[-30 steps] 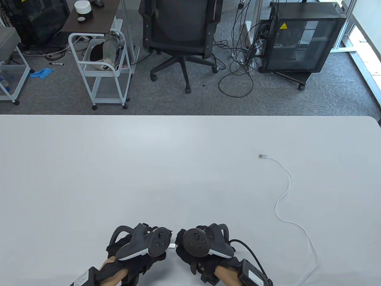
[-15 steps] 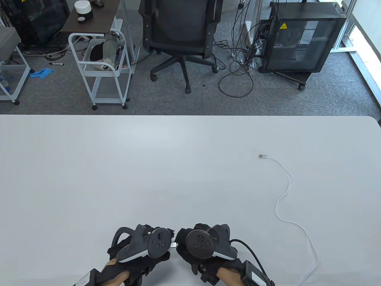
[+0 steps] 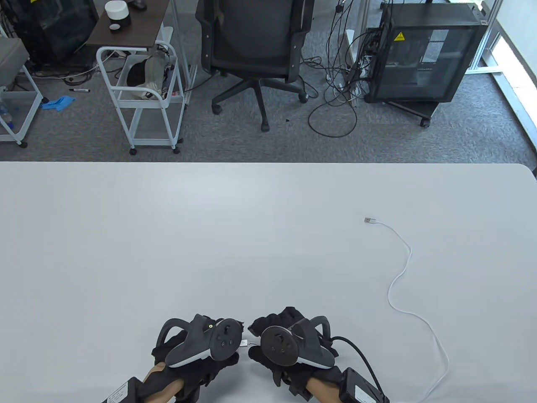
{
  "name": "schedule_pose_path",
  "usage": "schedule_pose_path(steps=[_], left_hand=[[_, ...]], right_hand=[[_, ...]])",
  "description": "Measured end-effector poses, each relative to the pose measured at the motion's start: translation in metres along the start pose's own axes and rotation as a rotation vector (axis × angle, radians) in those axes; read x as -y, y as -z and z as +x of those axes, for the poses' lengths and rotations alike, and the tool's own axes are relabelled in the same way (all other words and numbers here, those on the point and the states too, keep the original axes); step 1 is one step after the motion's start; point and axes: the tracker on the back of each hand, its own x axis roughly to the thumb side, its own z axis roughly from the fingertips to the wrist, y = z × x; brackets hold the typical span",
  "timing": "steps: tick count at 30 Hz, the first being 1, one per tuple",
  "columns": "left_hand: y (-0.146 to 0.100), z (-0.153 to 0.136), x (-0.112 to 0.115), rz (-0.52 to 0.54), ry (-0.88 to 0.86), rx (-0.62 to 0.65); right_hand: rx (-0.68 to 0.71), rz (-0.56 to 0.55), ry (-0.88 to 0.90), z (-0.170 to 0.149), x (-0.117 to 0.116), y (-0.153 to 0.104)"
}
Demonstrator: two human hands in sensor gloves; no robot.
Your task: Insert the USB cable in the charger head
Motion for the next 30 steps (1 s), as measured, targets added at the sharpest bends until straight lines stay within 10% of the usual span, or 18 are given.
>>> schedule_pose_path(steps=[14, 30], left_hand=[[-0.001, 0.000, -0.003, 0.001, -0.004, 0.003], [-0.001, -0.004, -0.003, 0.004, 0.028, -0.041]], right_hand=[[-0.008, 0.046, 0.008, -0.005, 0.003, 0.000], [-0.462, -0.012, -0.103, -0.138, 0.041, -0.024]])
